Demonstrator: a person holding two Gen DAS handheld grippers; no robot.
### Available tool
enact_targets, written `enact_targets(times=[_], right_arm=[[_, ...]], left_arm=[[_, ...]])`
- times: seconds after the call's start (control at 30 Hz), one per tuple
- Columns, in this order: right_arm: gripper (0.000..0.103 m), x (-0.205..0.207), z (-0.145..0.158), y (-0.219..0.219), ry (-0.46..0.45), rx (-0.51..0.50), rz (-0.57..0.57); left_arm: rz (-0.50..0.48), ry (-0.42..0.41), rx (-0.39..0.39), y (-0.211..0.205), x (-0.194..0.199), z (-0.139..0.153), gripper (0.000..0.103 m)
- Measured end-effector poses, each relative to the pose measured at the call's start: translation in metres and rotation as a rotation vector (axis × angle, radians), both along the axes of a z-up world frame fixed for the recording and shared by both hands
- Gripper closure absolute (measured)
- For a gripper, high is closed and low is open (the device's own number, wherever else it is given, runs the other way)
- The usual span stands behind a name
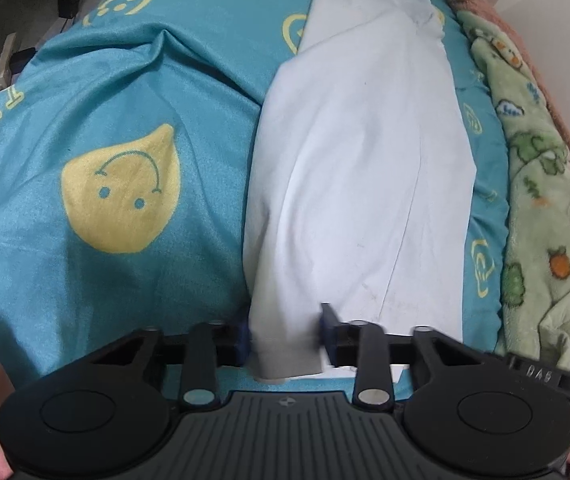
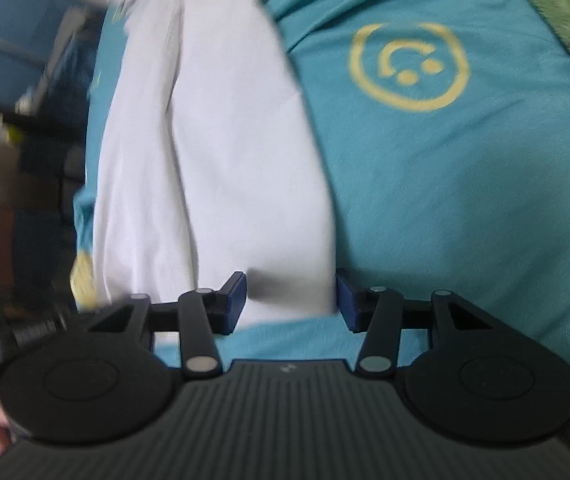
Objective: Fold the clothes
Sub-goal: 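Grasp the hem end of the strip with both grippers and lift it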
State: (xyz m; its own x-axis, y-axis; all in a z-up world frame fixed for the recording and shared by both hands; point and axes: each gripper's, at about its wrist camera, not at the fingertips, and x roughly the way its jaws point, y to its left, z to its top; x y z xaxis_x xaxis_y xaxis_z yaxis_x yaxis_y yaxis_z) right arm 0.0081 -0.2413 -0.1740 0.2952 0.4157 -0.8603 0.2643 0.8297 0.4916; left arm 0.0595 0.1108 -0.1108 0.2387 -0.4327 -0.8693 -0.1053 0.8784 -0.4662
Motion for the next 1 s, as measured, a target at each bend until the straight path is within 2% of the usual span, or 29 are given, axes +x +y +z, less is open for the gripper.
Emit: enact_targets(times=[0.03, 0.07, 0.1, 0.13, 0.37, 0.6, 0.7, 0.8, 0.87, 1.0], right_arm=[[0.052, 0.000, 0.001, 0.004, -0.004, -0.024, 0.023], [0.055, 0.000, 0.003, 0.008, -0.009, -0.047, 0.039], [0.077, 0.000, 0.005, 0.009, -0.014, -0.061, 0.041], [0.092, 0.001, 0.007, 0.009, -0.018, -0.074, 0.040], [0.094, -0.001, 0.045, -0.015, -0.145, 0.034, -0.062], [0.095, -0.015, 0.116, -0.029, -0.320, 0.097, -0.127], [0.095, -0.027, 0.150, -0.035, -0.400, 0.096, -0.133], [0.095, -0.048, 0.169, -0.041, -0.454, 0.099, -0.138], [0.095, -0.065, 0.179, -0.043, -0.482, 0.105, -0.137], [0.095, -0.111, 0.174, -0.047, -0.492, 0.136, -0.132]], left_arm=[[0.008, -0.001, -0.007, 0.002, -0.001, 0.000, 0.092], [0.014, -0.005, -0.013, 0.003, -0.002, 0.001, 0.092], [0.019, -0.011, -0.016, 0.004, -0.002, 0.003, 0.095], [0.027, -0.019, -0.021, 0.006, -0.003, 0.005, 0.098], [0.100, -0.133, -0.138, 0.010, -0.015, 0.042, 0.099], [0.172, -0.280, -0.222, -0.004, -0.015, 0.120, 0.100], [0.177, -0.349, -0.232, -0.017, -0.034, 0.156, 0.100], [0.168, -0.390, -0.236, -0.023, -0.056, 0.180, 0.100], [0.165, -0.395, -0.246, -0.023, -0.076, 0.188, 0.100], [0.171, -0.387, -0.276, -0.014, -0.124, 0.183, 0.100]])
